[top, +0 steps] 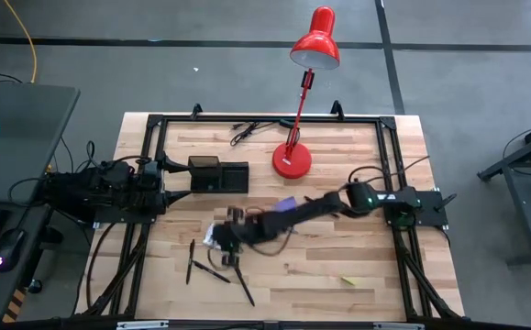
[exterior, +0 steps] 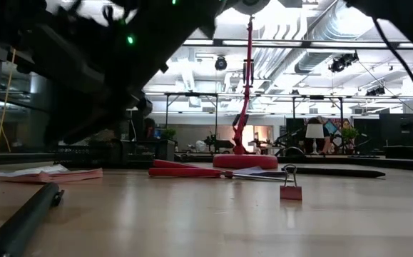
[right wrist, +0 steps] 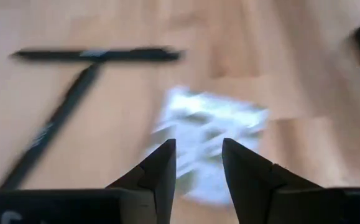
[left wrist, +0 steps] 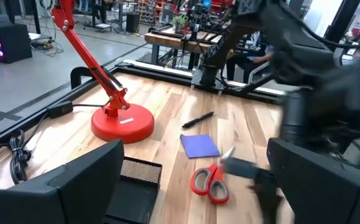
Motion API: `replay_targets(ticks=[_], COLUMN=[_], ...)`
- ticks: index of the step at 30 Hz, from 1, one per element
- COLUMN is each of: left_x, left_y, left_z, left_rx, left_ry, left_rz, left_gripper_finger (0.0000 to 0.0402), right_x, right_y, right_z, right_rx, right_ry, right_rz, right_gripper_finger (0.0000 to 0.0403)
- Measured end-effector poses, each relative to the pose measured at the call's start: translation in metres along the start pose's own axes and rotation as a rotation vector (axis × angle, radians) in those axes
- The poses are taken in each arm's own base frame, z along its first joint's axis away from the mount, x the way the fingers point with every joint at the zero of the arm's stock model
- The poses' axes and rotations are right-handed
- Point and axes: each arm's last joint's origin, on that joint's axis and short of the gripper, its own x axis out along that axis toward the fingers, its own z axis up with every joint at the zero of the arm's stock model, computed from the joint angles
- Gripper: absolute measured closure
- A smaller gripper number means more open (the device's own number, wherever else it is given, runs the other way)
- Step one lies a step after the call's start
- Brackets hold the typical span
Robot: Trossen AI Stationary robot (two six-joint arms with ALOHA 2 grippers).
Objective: Pick and place office supplies into organizer
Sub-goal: Put the pink binder clip into the black desk organizer
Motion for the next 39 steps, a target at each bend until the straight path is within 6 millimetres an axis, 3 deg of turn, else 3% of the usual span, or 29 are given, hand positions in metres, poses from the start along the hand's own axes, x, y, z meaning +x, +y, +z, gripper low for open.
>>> replay_targets(ticks=[12, 17, 22, 28, 31, 37, 39], left_x=[0.000, 0.000, 0.000, 0.000, 0.000, 0.000, 0.000], left_y=[0.000, 0.000, 0.000, 0.000, 0.000, 0.000, 0.000], left_z=[0.000, 0.001, 0.002, 0.001, 0.001, 0.001, 0.001], left_rx=[-0.001, -0.003, -0.004, -0.004, -0.003, -0.004, -0.004], left_ry=[0.002, -0.015, -0.017, -0.016, -0.012, -0.008, -0.008], left_rz=[0.004, 0.003, 0.002, 0.002, 0.003, 0.002, 0.003], left_gripper_finger=[0.0021, 0.0021, 0.0021, 0.0021, 0.0021, 0.0021, 0.0021], right_x=[-0.024, -0.031, -0.048, -0.081, -0.083, -0.074, -0.076], right_y=[0.066, 0.089, 0.087, 0.080, 0.073, 0.074, 0.073], right_z=[-0.031, -0.028, 0.001, 0.024, 0.023, 0.022, 0.020], right_rx=[-0.044, -0.150, -0.269, -0.356, -0.208, -0.203, -0.214], right_ry=[0.081, -0.002, -0.171, -0.276, -0.279, -0.279, -0.304], right_rz=[-0.101, -0.033, -0.017, -0.341, -0.428, -0.046, -0.027], right_gripper_finger=[0.0281, 0.0281, 0.0281, 0.0281, 0.0281, 0.0281, 0.0281])
